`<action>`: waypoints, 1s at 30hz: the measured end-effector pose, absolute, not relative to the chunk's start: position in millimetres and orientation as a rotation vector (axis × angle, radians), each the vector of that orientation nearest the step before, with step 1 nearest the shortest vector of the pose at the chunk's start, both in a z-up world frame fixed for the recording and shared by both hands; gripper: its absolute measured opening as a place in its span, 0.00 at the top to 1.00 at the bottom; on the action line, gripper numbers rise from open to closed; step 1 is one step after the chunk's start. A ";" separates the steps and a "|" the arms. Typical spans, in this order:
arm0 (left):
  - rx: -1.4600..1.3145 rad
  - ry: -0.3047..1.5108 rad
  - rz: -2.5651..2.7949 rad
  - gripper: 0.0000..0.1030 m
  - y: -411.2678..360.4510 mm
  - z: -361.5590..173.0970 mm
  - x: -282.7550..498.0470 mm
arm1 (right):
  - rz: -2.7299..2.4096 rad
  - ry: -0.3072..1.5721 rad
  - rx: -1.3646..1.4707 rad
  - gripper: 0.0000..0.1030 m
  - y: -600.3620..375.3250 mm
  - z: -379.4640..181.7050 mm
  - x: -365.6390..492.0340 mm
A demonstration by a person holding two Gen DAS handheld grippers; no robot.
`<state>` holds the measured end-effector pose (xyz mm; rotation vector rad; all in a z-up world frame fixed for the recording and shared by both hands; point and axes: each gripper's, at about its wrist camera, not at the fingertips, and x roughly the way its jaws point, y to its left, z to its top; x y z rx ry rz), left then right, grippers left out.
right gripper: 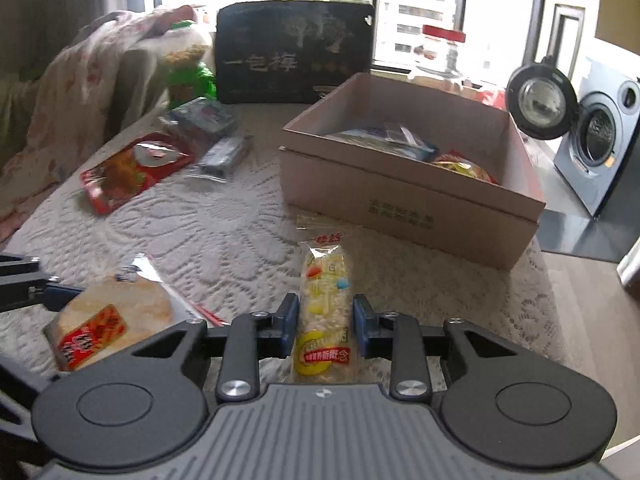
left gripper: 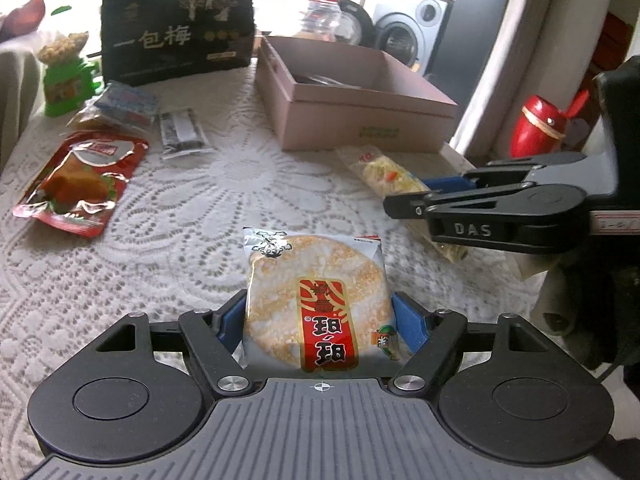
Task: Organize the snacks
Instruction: 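Lower both snacks into the pink box and open both tools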
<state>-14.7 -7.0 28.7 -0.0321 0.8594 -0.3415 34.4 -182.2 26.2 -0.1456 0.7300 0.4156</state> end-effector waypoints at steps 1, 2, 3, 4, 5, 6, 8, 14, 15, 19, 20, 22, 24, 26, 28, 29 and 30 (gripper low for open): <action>-0.028 0.858 -0.352 0.22 -9.6 29.7 -17.2 | 0.418 0.725 -0.141 0.72 -185.7 30.1 29.4; -0.024 0.856 -0.361 0.22 -12.4 30.8 -19.9 | 0.421 0.722 -0.133 0.72 -189.4 34.1 25.3; -0.019 0.853 -0.368 0.22 -15.2 32.1 -22.6 | 0.425 0.717 -0.124 0.72 -194.4 39.1 19.7; -0.013 0.850 -0.376 0.22 -18.1 33.5 -24.9 | 0.427 0.713 -0.118 0.72 -198.1 43.4 15.4; -0.007 0.846 -0.384 0.22 -21.0 35.3 -27.0 | 0.429 0.706 -0.115 0.72 -202.6 48.5 10.1; -0.002 0.842 -0.391 0.22 -23.4 37.2 -29.0 | 0.428 0.696 -0.115 0.72 -206.5 53.4 5.7; 0.012 0.827 -0.404 0.22 -28.8 42.8 -33.5 | 0.424 0.670 -0.119 0.72 -214.1 63.5 -4.2; 0.025 0.739 -0.437 0.22 -39.2 70.9 -32.3 | 0.406 0.591 -0.110 0.72 -231.9 93.6 -18.7; 0.022 0.716 -0.435 0.22 -39.9 77.7 -27.1 | 0.399 0.577 -0.106 0.72 -234.8 98.4 -18.3; -0.015 0.595 -0.398 0.22 -40.8 109.9 11.6 | 0.366 0.543 -0.105 0.72 -242.5 109.7 -10.1; -0.037 0.568 -0.389 0.22 -41.7 117.7 26.2 | 0.359 0.535 -0.111 0.72 -243.4 112.1 -6.6; -0.095 0.538 -0.386 0.22 -45.8 128.6 57.9 | 0.342 0.518 -0.122 0.72 -245.1 118.9 3.7; -0.154 0.530 -0.394 0.22 -53.9 135.1 96.0 | 0.335 0.504 -0.115 0.72 -248.9 128.1 18.7; -0.213 0.553 -0.415 0.22 -61.1 132.5 131.4 | 0.328 0.505 -0.093 0.73 -254.6 138.5 43.5; -0.276 0.595 -0.436 0.22 -67.2 122.2 164.5 | 0.304 0.510 -0.074 0.73 -260.0 147.6 74.6; -0.304 0.623 -0.448 0.22 -69.8 113.8 180.3 | 0.284 0.512 -0.062 0.72 -262.8 151.3 90.8; -0.321 0.653 -0.458 0.22 -72.6 104.1 193.2 | 0.270 0.517 -0.049 0.72 -265.0 153.5 104.7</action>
